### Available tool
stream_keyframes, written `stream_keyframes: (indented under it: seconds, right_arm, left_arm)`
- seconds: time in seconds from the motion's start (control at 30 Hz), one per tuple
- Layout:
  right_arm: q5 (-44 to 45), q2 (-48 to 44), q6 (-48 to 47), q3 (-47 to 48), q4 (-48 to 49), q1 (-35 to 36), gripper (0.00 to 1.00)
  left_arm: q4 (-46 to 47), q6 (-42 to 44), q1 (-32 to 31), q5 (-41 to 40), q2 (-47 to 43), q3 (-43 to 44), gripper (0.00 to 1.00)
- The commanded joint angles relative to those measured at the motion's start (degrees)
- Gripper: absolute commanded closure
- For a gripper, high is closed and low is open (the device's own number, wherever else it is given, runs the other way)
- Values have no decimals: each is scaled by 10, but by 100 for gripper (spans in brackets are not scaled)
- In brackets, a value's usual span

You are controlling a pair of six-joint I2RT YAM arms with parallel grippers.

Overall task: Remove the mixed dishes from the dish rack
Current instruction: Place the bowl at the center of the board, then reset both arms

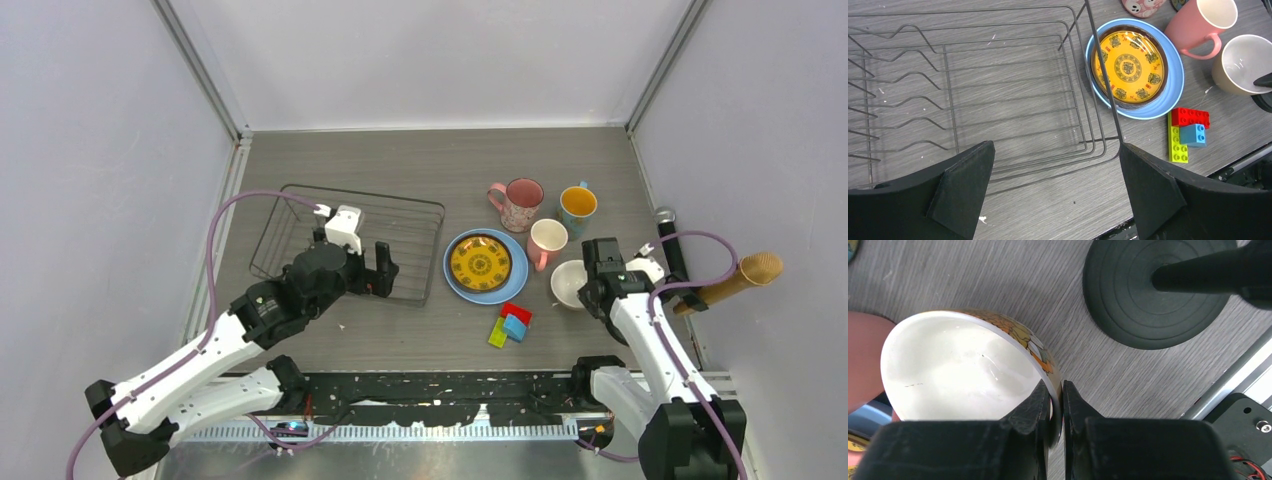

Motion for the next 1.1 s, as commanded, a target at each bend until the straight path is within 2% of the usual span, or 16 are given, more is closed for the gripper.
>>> stream_keyframes:
  seconds: [0.0, 0.23, 0.53, 0.63, 0.8, 1.03, 1.07]
  right_arm:
    - [-9, 3, 18, -14, 56, -3, 96]
    - [-11, 2, 11, -21, 66, -3, 74]
    - [-7, -33, 0, -18, 63, -3, 54]
    - [-2, -45, -7, -13, 62, -3, 44]
    - [5, -47, -42, 12, 54, -3, 25]
    - [9, -53, -97, 65, 35, -3, 10]
    - [6, -55, -102, 71, 36, -3, 4]
  left_arm:
    - [2, -8, -1, -14, 3, 1, 0]
    - [4, -11, -1, -13, 9, 6, 0]
    - [6, -15, -1, -13, 16, 9, 0]
    - [15, -18, -1, -11, 20, 5, 0]
    - [20, -20, -1, -16, 32, 7, 0]
    - [16, -27, -1, -30, 36, 8, 0]
    - [18, -30, -1, -33, 36, 8, 0]
